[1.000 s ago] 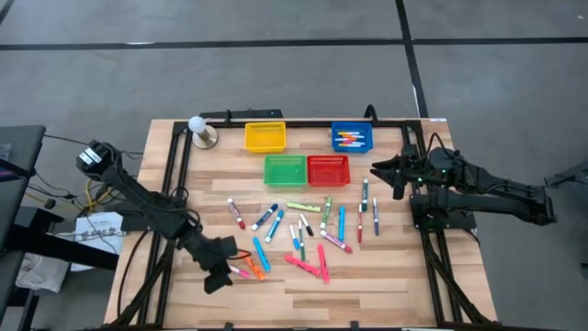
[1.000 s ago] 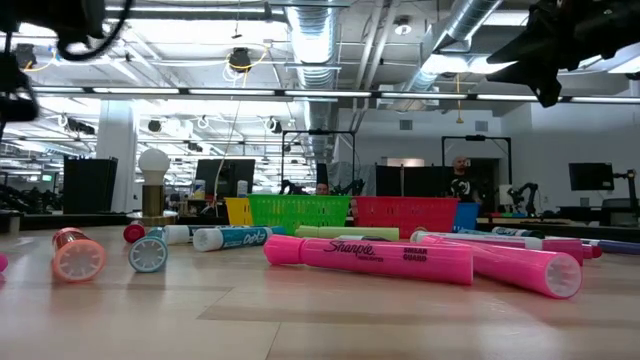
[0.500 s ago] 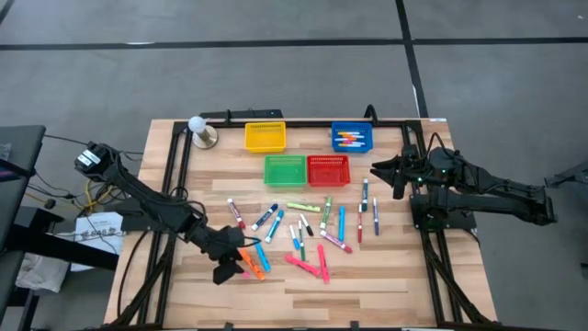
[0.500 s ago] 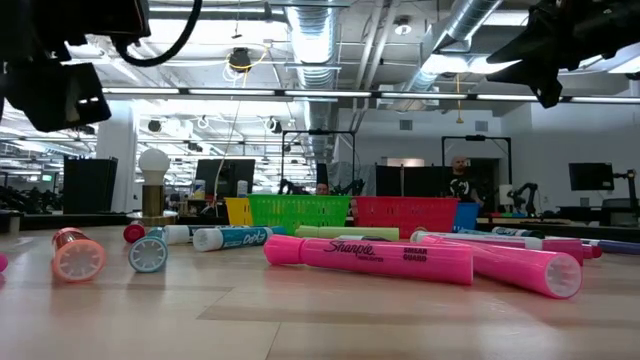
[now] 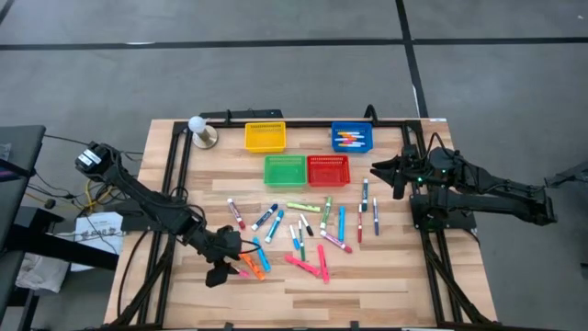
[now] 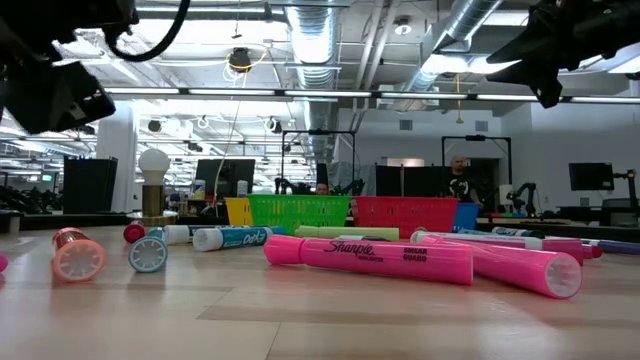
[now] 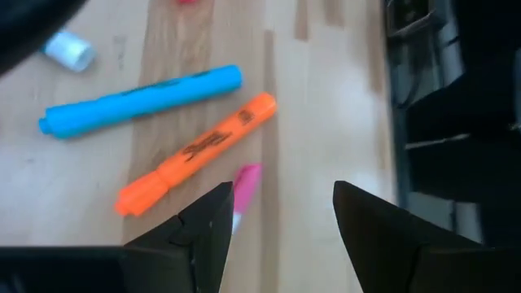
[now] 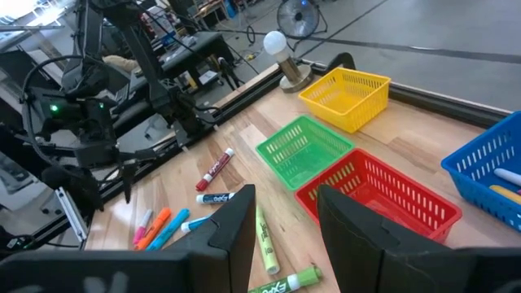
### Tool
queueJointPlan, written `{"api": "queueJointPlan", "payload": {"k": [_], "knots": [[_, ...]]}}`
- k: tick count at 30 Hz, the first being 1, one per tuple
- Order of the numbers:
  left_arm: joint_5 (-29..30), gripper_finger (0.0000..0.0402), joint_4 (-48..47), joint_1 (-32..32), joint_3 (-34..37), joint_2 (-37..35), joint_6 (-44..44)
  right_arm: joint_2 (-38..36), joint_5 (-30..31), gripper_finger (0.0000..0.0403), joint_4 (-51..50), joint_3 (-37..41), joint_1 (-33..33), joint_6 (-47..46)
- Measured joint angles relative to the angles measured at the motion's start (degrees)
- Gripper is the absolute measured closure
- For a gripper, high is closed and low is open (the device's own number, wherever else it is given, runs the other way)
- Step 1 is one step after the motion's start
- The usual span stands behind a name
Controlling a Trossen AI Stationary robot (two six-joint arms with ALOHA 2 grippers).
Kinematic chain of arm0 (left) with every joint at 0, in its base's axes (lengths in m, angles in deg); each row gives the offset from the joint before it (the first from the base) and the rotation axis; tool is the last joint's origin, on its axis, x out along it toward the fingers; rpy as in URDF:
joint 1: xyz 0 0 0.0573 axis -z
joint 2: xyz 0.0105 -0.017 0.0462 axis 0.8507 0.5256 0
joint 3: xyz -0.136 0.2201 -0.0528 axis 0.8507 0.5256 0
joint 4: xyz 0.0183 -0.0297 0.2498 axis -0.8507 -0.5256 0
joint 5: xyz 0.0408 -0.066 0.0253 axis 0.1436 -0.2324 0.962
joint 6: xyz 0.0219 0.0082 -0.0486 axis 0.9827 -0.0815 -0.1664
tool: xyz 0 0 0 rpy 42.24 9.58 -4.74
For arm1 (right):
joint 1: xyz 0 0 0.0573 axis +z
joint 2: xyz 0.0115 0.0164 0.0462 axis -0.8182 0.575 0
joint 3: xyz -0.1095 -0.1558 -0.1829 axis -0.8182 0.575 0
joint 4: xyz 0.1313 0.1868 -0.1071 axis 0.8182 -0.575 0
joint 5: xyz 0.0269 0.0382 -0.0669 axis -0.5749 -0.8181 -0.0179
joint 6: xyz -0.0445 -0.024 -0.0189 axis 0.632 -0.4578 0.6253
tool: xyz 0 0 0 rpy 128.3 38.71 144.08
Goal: Pick & Place Markers
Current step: Put the pink highlighter into the blue bin
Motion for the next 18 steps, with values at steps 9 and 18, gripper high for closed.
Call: {"api": "queueJointPlan", "payload": {"k": [9, 18], "knots": [[1.1, 0.0191, -1.1, 1.4, -1.3, 8.1, 4.1, 0.0, 1.6, 0.0281, 0.0, 0.0, 0.0, 0.0], [1.6, 0.0191, -3.8, 3.1, -1.8, 14.6, 3.8, 0.0, 1.7, 0.0281, -0.3, 0.0, -0.1, 0.0]]}}
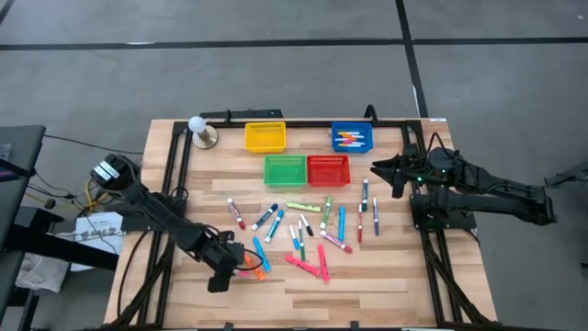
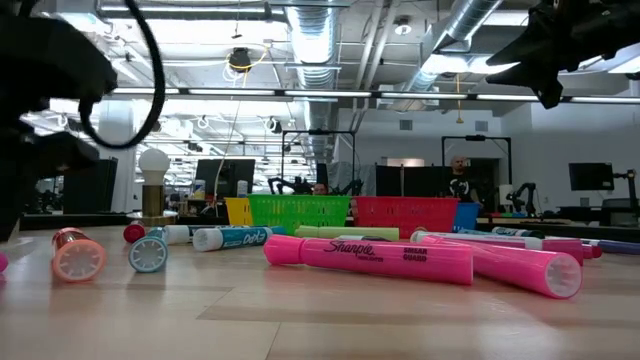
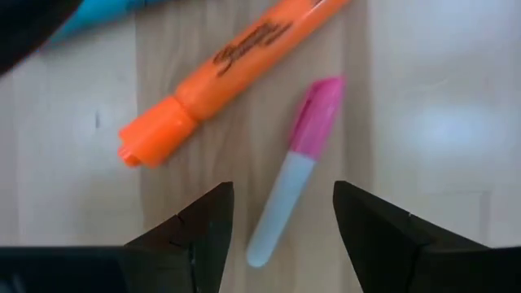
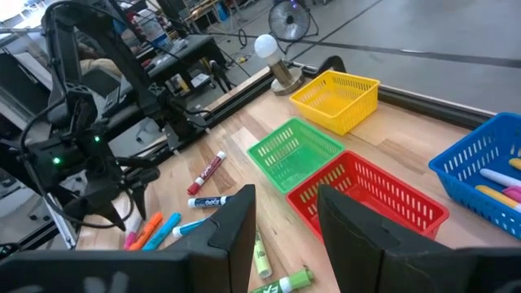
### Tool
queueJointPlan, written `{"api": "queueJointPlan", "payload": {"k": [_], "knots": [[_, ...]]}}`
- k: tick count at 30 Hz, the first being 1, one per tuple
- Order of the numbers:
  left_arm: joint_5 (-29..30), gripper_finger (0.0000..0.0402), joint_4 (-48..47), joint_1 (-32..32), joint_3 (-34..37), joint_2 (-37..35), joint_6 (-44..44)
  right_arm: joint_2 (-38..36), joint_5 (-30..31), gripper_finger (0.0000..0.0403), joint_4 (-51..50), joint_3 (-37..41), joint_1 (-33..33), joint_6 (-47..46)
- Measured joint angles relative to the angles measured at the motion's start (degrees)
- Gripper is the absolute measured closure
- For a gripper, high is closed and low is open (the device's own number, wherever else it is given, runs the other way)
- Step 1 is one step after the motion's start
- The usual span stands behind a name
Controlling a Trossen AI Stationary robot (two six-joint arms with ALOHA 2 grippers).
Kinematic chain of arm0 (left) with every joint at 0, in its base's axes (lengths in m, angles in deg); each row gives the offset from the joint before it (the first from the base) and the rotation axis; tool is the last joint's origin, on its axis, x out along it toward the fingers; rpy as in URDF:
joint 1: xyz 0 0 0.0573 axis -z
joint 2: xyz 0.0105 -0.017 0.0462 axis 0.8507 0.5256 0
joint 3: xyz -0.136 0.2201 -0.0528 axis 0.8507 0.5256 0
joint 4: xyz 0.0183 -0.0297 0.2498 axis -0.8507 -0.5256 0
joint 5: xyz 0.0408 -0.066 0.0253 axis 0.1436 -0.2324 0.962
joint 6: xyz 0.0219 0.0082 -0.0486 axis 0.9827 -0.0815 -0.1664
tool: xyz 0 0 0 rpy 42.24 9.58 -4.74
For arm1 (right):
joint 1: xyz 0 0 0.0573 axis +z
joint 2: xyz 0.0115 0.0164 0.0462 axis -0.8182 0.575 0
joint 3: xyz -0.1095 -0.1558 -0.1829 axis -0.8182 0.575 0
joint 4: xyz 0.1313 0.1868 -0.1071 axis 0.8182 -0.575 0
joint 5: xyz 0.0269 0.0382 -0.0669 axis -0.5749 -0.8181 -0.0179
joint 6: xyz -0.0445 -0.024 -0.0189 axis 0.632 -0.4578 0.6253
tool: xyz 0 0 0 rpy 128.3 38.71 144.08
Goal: Pick & Place Markers
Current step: Put the pink highlighter into the blue bin
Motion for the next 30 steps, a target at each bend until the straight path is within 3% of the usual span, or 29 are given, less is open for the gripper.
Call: {"api": "queueJointPlan", "payload": {"k": [30], "knots": [[4.3, 0.0191, 2.2, 0.8, -0.1, 3.1, -2.0, 0.0, -0.1, 0.0281, -0.2, 0.0, 0.0, 0.1]]}}
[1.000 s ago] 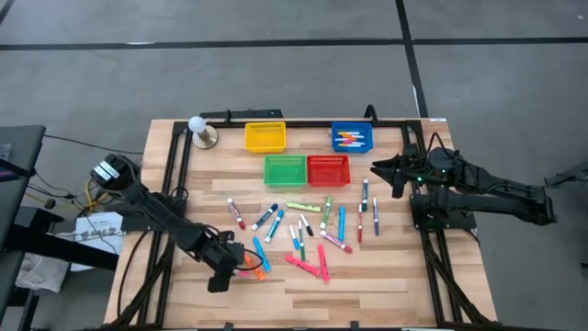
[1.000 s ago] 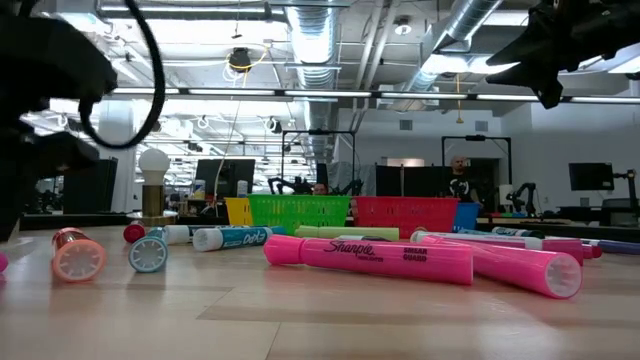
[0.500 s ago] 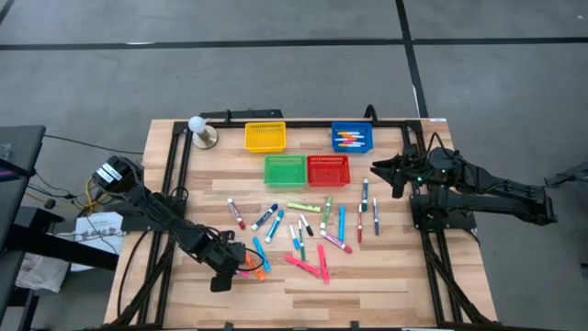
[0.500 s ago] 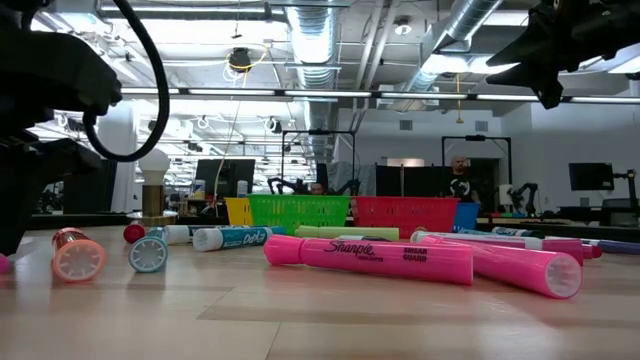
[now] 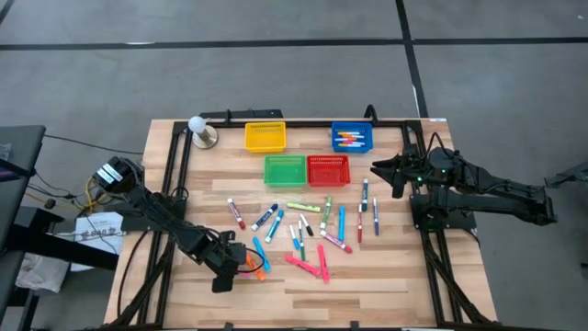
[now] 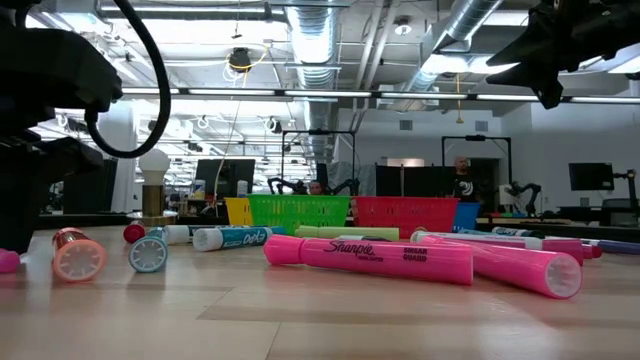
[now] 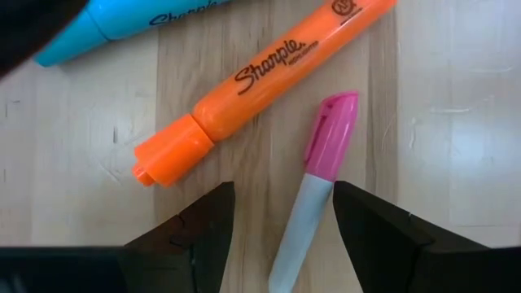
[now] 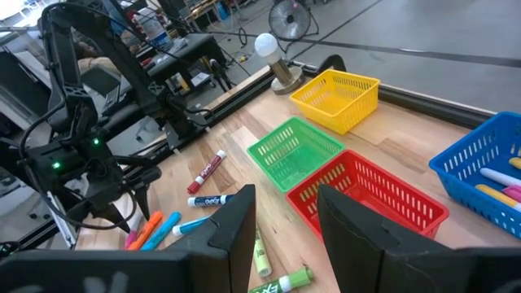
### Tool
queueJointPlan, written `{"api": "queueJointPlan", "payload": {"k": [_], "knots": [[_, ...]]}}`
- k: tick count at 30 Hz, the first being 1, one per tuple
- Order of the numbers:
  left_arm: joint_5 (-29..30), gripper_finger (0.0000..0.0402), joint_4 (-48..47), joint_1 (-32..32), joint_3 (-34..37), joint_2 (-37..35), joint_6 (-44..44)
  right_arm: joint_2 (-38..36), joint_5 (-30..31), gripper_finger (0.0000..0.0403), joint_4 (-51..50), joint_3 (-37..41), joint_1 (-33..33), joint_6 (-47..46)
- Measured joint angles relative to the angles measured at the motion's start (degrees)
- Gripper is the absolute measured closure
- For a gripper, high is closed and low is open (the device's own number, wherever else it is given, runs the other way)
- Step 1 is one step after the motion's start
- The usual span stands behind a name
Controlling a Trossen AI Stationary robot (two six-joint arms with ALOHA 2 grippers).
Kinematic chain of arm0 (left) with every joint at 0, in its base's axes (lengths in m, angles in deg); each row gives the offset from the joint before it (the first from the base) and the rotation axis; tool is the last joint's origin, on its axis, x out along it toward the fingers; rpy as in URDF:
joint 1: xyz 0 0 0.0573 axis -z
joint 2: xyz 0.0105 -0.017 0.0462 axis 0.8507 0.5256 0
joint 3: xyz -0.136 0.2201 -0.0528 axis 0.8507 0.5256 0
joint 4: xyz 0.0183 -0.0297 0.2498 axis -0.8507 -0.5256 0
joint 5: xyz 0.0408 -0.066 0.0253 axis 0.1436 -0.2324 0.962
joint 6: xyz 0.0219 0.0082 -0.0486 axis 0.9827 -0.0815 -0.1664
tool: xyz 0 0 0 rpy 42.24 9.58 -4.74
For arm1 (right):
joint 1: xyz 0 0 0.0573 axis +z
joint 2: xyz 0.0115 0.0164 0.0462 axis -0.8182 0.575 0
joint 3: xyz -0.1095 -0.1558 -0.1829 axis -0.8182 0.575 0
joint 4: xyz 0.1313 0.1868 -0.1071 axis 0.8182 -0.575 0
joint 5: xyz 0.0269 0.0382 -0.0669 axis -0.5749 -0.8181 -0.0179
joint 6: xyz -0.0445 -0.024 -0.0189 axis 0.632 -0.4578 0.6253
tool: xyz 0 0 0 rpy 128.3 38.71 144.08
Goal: Pick & Place Markers
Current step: Put the pink highlighter into the blue bin
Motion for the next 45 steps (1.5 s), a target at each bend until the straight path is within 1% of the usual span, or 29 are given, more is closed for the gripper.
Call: {"api": "queueJointPlan", "payload": {"k": [7, 12, 16, 23, 27, 30, 33, 37, 41, 45], "knots": [[0.8, 0.0194, 0.0, 0.6, 0.0, 0.0, 0.9, 0.0, 0.0, 0.0281, 0.0, 0.0, 0.0, 0.0], [1.0, 0.0213, -0.2, 0.5, 0.1, 0.0, 1.1, 0.0, 0.0, 0.0281, 0.0, 0.0, 0.0, 0.0], [1.1, 0.0242, -0.6, 0.5, 0.1, 0.0, 1.1, 0.0, 0.0, 0.0281, 0.0, 0.0, 0.0, 0.0], [0.8, 0.0308, -0.7, 0.5, 0.1, 0.1, 1.1, 0.0, 0.0, 0.0281, 0.0, 0.0, 0.0, 0.0], [-1.2, 0.0344, -0.6, 0.5, 0.1, 0.1, 0.8, 0.0, 0.0, 0.0281, 0.0, 0.0, 0.0, 0.0], [-4.6, 0.0364, -0.2, 0.5, 0.0, 0.0, -0.1, 0.0, 0.1, 0.0281, 0.0, 0.0, 0.0, 0.0], [-7.1, 0.0365, -0.2, 0.5, 0.0, 0.0, -0.9, 0.0, 0.1, 0.0281, 0.0, 0.0, 0.0, 0.0], [-9.2, 0.0352, -0.9, 0.5, 0.2, -0.8, -2.3, 0.0, 0.1, 0.0281, 0.0, 0.0, 0.0, 0.7], [-9.3, 0.0357, -1.6, 0.6, 0.4, -3.5, -4.4, 0.0, 0.1, 0.0281, 0.0, 0.0, 0.0, 0.8], [-9.2, 0.0365, -1.4, 0.3, 0.3, -7.5, -8.5, 0.0, 0.1, 0.0281, 0.0, 0.0, 0.0, 0.9]]}}
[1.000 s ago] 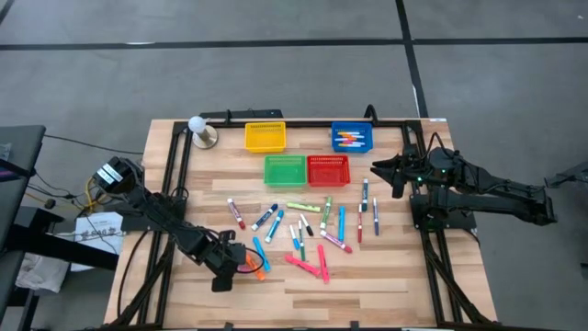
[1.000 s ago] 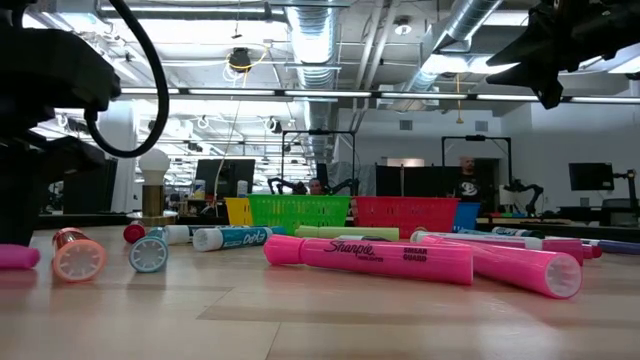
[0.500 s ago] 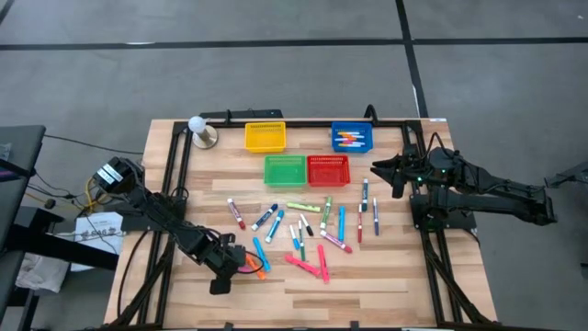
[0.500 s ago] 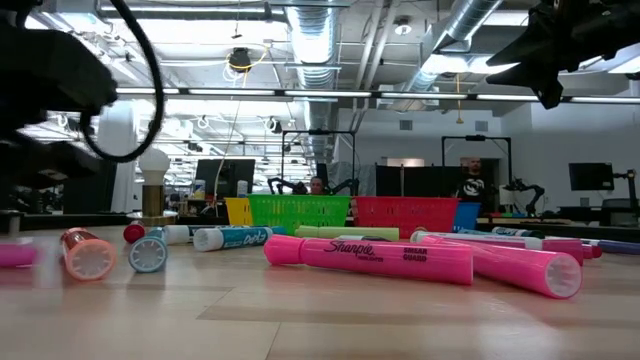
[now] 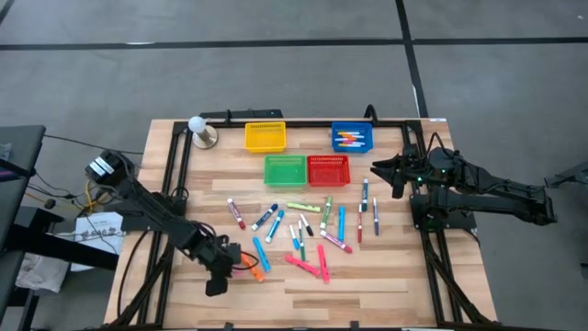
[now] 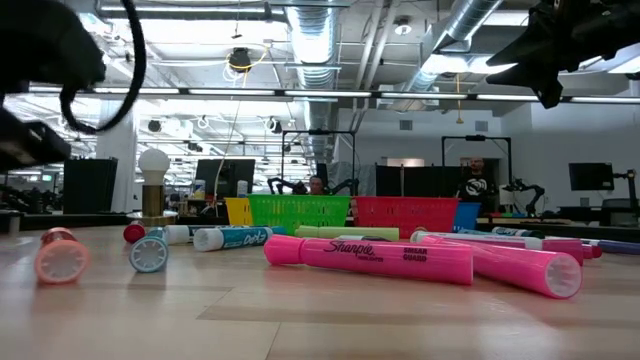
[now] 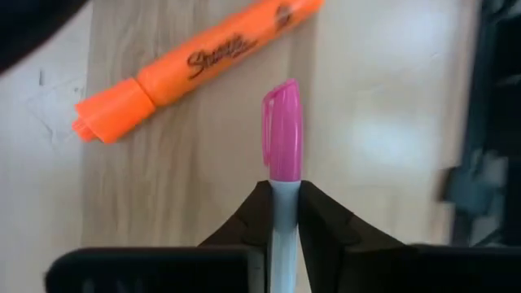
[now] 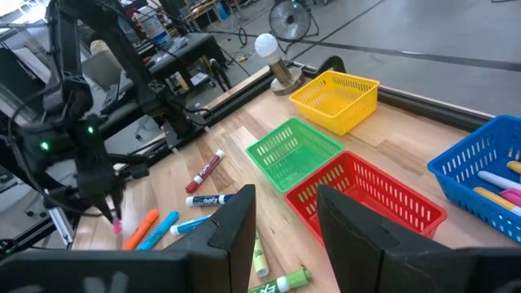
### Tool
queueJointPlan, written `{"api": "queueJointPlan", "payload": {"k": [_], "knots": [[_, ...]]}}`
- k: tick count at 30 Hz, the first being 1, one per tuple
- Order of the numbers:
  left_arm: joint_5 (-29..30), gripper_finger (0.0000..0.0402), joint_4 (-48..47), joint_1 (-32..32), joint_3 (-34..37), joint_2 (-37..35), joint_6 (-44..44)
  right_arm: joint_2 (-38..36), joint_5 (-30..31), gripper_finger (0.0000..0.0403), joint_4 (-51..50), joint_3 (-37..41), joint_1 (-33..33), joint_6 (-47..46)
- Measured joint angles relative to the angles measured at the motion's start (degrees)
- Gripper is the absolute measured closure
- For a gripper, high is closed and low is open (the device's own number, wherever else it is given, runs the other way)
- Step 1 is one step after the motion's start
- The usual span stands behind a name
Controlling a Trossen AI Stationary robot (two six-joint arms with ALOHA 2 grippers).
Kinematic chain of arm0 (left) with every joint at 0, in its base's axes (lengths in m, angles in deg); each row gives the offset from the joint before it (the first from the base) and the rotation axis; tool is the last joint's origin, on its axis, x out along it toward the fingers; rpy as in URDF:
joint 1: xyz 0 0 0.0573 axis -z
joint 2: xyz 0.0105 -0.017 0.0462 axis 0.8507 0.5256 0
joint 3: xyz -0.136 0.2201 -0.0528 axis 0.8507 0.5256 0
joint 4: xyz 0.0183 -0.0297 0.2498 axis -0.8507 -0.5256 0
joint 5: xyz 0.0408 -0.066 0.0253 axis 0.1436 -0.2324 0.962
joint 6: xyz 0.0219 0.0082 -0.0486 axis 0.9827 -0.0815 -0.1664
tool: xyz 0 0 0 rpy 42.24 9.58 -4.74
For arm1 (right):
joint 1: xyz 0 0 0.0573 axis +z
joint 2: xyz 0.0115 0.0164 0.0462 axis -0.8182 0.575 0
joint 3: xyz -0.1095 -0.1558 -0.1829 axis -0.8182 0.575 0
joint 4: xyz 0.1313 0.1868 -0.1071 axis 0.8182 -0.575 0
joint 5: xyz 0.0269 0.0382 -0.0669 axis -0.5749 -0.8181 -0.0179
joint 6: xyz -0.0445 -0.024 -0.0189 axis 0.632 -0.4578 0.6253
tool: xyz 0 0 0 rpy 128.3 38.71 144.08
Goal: Pick & Place Markers
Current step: Put the pink highlighter into the blue bin
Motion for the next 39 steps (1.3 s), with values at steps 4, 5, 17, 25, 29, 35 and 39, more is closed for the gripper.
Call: {"api": "queueJointPlan", "payload": {"k": [4, 5, 17, 25, 29, 35, 39], "knots": [[0.3, 0.0358, 0.1, -1.4, -0.1, -5.6, -6.6, 0.0, 0.0, 0.0281, 0.0, 0.0, 0.0, 0.0], [0.3, 0.0357, 0.0, -1.8, -0.1, -7.1, -8.1, 0.0, 0.0, 0.0281, 0.0, 0.0, 0.0, 0.0], [0.7, 0.0356, 10.3, -13.2, -0.2, -20.3, -15.1, 0.0, -0.1, 0.0281, 0.0, 0.0, 0.0, -1.3], [0.7, 0.0356, 24.1, -21.6, -0.2, -19.5, -15.1, 0.1, -0.1, 0.0281, 0.1, 0.0, 0.0, -4.1], [0.7, 0.0355, 30.1, -25.5, -0.2, -18.7, -15.1, 0.1, -0.1, 0.0281, 0.3, 0.0, 0.0, -7.2], [0.8, 0.0358, 39.1, -31.2, -0.2, -16.0, -14.9, 2.0, -1.2, 0.0281, 3.8, 0.0, 0.6, -14.5], [0.7, 0.0357, 43.7, -34.3, -0.2, -13.4, -14.8, 5.3, -2.0, 0.0281, 12.6, 0.0, 2.5, -14.3]]}}
